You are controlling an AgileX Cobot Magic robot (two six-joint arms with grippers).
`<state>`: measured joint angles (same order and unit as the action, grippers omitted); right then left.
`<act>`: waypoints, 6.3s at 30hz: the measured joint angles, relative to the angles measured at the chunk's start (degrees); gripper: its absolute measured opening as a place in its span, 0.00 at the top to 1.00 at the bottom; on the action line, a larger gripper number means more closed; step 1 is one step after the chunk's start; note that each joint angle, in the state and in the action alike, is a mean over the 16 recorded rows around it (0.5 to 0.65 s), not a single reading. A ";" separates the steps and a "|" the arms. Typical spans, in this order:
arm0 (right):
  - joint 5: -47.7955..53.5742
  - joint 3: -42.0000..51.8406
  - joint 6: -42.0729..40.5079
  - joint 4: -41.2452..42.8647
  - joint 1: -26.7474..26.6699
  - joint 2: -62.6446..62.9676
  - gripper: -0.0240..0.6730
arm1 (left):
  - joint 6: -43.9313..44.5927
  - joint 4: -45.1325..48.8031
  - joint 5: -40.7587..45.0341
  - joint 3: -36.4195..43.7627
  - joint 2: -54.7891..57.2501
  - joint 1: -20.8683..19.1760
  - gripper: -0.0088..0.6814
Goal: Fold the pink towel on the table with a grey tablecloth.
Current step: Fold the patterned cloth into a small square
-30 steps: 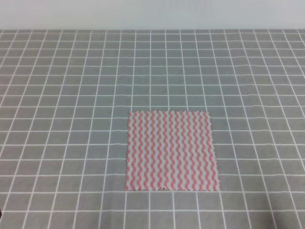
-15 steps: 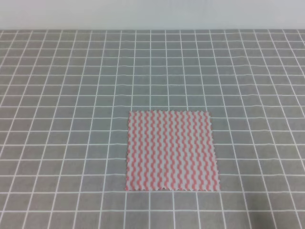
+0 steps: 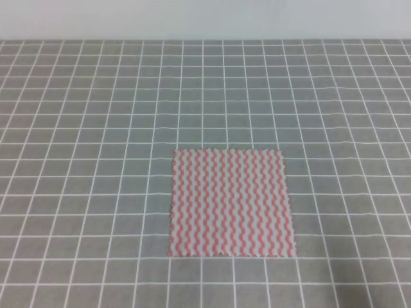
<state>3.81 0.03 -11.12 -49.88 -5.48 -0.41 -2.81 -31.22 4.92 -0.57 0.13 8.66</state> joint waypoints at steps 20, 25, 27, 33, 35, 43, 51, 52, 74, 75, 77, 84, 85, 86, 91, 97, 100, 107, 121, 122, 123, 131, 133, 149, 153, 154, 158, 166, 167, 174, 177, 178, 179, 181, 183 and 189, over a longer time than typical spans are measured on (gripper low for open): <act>21.32 -18.62 -3.04 4.97 -0.02 -29.74 0.99 | 18.83 -6.29 18.54 -20.41 29.20 0.00 0.99; 26.87 -22.91 -7.20 2.57 -1.37 -40.20 1.00 | 33.83 -17.83 20.51 -23.12 37.12 -0.01 0.99; 27.86 -24.40 -9.00 0.92 -2.93 -44.06 0.99 | 40.12 -23.24 20.90 -23.50 39.60 -0.01 0.99; 26.53 -28.13 -13.41 -4.60 -11.13 -54.20 1.00 | 57.34 -39.71 22.57 -23.75 46.93 0.96 0.99; 25.06 -29.13 -14.03 -5.53 -14.29 -56.99 0.99 | 61.81 -43.78 22.62 -23.88 49.19 2.06 0.99; 18.68 -33.57 -12.76 -4.99 -24.02 -66.70 0.99 | 70.85 -51.37 20.14 -25.75 57.06 10.28 0.99; 16.65 -36.56 -11.78 -2.46 -24.90 -74.29 0.97 | 73.52 -51.97 16.36 -29.04 63.09 19.48 0.99; 16.54 -36.77 -11.65 -2.21 -24.68 -75.10 0.96 | 73.69 -51.91 16.14 -29.38 63.73 20.18 0.99; 15.56 -40.01 -8.62 -2.69 -19.93 -90.25 0.51 | 75.85 -51.25 11.51 -31.27 68.46 23.69 0.99; 15.61 -40.28 -8.62 -2.73 -19.93 -90.80 0.51 | 75.87 -51.25 11.50 -31.27 68.46 23.69 0.99; 15.72 -40.76 -8.62 -2.80 -19.93 -91.78 0.51 | 75.88 -51.25 11.48 -31.27 68.46 23.69 0.99; 16.17 -41.60 -8.66 -3.26 -19.93 -94.02 0.51 | 75.94 -51.25 11.45 -31.27 68.37 23.69 0.99; 16.22 -41.63 -8.68 -3.33 -19.92 -94.20 0.51 | 75.95 -51.25 11.45 -31.27 68.37 23.69 0.99; 16.26 -41.62 -8.69 -3.39 -19.92 -94.31 0.51 | 75.95 -51.25 11.45 -31.27 68.37 23.69 0.99; 16.55 -41.70 -8.78 -3.68 -19.89 -94.63 0.53 | 75.94 -51.25 11.51 -31.27 68.33 23.69 0.99; 16.84 -41.77 -8.88 -3.53 -19.85 -94.73 0.56 | 75.94 -51.25 11.51 -31.27 68.42 23.69 0.99; 17.06 -41.86 -8.92 -3.23 -19.84 -94.75 0.57 | 75.94 -51.25 11.51 -31.27 68.42 23.69 0.99; 18.31 -42.54 -8.96 -2.10 -19.73 -94.91 0.57 | 75.91 -51.29 11.79 -31.25 68.28 23.70 0.99; 21.31 -43.68 -8.90 -0.04 -19.07 -95.20 0.69 | 75.92 -51.29 11.84 -31.25 68.37 23.69 0.99; 21.36 -43.68 -8.89 0.03 -19.04 -95.21 0.72 | 75.92 -51.30 11.86 -31.24 68.37 23.69 0.99; 21.38 -43.68 -8.88 0.12 -19.03 -95.22 0.74 | 75.92 -51.30 11.86 -31.24 68.33 23.69 0.99; 20.88 -43.72 -8.84 0.87 -19.02 -95.29 0.93 | 75.92 -51.34 11.99 -31.22 68.24 23.70 0.99; 20.74 -43.72 -8.83 0.98 -19.02 -95.30 0.96 | 76.02 -51.34 11.99 -31.22 68.24 23.70 0.99; 19.86 -47.87 -8.66 0.29 -19.02 -95.34 0.98 | 91.26 -51.35 12.02 -31.25 68.54 23.78 0.99; 19.71 -49.81 -8.68 0.18 -19.02 -95.73 0.98 | 95.99 -52.74 12.22 -31.27 69.05 23.85 0.99; 19.68 -50.27 -8.69 0.17 -19.02 -95.88 0.98 | 97.11 -53.24 12.15 -31.27 69.29 23.91 0.99; 19.57 -52.06 -8.75 0.13 -19.02 -96.61 0.98 | 102.51 -56.25 11.36 -31.26 70.67 24.51 0.99; 19.08 -54.98 -8.91 0.32 -19.02 -98.05 0.98 | 115.43 -62.43 10.00 -31.83 75.05 26.63 0.97; 19.02 -55.28 -8.92 0.38 -19.02 -98.16 0.98 | 116.74 -63.01 9.76 -32.01 75.57 26.92 0.95; 18.49 -56.73 -8.95 0.93 -19.02 -98.40 0.99 | 122.32 -64.81 7.76 -33.44 78.48 28.19 0.73; 18.42 -57.03 -8.93 1.15 -19.02 -98.40 0.98 | 123.28 -64.84 6.98 -34.00 79.61 28.27 0.63; 18.42 -57.08 -8.92 1.21 -19.02 -98.40 0.98 | 123.73 -64.85 6.77 -34.16 79.97 28.28 0.59; 18.42 -57.12 -8.92 1.26 -19.01 -98.33 0.98 | 124.26 -64.86 6.56 -34.30 80.33 28.30 0.56; 18.42 -57.18 -8.90 1.33 -19.01 -98.33 0.99 | 125.37 -64.88 6.06 -34.47 81.12 28.31 0.50; 18.39 -57.21 -8.90 1.38 -19.01 -98.33 0.99 | 126.61 -64.90 5.40 -34.56 82.01 28.31 0.47; 18.33 -57.21 -9.01 1.44 -19.01 -98.33 0.98 | 130.42 -64.92 3.19 -35.05 84.87 28.31 0.44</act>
<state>22.14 -57.18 -20.14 -48.44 -24.49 -98.74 127.61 -96.14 8.10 -35.62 85.00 36.98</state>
